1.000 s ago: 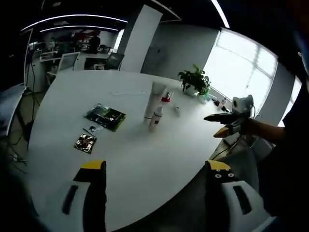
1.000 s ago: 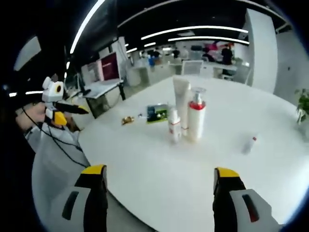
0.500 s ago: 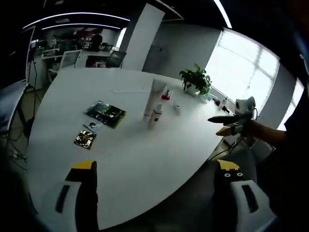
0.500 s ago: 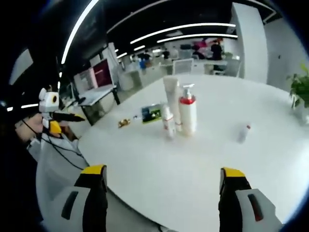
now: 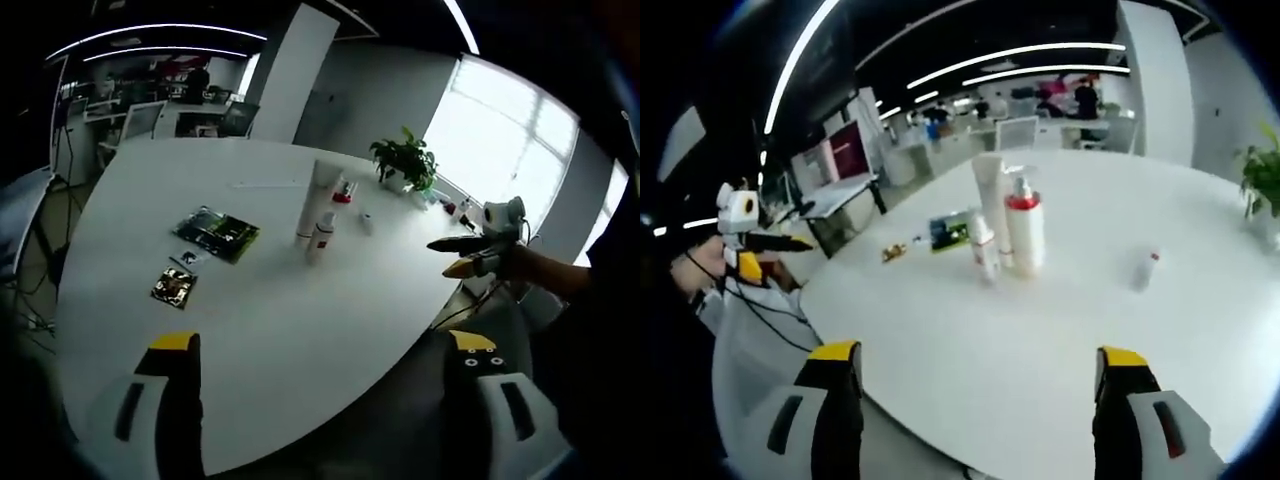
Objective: Arrange the skincare products in the storage area until every visible bottle or jar stands upright without overlapping.
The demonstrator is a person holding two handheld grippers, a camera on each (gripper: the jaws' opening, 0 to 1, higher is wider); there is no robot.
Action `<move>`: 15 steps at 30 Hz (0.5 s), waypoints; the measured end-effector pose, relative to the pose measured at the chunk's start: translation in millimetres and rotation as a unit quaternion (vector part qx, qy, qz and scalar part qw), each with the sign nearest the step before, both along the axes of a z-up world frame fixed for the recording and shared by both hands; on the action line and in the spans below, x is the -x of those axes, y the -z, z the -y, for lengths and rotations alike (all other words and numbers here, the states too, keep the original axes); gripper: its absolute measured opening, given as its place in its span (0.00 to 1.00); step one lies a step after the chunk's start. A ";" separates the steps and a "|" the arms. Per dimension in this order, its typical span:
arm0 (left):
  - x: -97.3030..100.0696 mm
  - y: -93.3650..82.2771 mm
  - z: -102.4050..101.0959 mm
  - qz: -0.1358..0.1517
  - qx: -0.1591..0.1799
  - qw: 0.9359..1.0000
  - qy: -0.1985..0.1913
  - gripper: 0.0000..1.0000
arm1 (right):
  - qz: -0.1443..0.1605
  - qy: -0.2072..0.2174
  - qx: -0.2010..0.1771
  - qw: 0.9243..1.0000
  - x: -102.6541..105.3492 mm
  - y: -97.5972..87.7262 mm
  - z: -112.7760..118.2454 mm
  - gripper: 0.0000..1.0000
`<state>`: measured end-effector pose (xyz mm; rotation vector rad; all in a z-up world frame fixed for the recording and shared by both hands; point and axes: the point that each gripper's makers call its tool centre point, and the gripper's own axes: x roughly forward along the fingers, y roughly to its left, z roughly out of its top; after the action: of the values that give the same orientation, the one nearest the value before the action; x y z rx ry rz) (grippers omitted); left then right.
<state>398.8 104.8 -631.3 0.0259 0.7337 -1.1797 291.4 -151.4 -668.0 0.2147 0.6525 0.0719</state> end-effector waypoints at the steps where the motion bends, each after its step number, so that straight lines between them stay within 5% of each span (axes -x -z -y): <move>1: -0.2 0.1 0.2 0.000 0.000 1.000 0.000 0.95 | 0.000 0.001 -0.001 1.000 -0.2 0.2 0.5 0.99; 15: -4.7 4.9 2.1 -0.008 -0.011 1.000 -0.011 0.94 | -0.027 0.040 0.010 0.999 -22.4 22.0 47.7 0.96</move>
<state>403.6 102.7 -636.3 0.0267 0.7588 -1.1524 313.7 -199.0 -690.0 0.2232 0.6980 -0.0175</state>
